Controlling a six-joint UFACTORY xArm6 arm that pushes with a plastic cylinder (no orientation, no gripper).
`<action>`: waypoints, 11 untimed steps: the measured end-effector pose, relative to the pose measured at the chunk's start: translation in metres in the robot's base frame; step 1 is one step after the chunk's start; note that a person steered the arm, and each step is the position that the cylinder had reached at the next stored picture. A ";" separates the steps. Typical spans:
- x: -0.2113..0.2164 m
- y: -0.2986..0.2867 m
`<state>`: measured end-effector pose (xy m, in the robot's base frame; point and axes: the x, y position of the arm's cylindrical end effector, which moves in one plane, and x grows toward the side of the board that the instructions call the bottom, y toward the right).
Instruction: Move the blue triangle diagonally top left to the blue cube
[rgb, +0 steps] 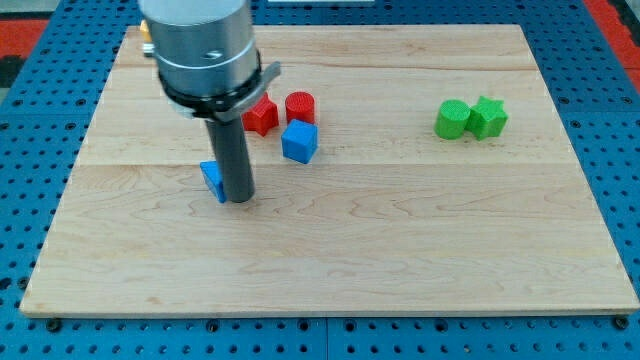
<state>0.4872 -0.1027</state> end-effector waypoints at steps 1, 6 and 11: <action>-0.004 -0.051; -0.077 -0.050; -0.288 -0.202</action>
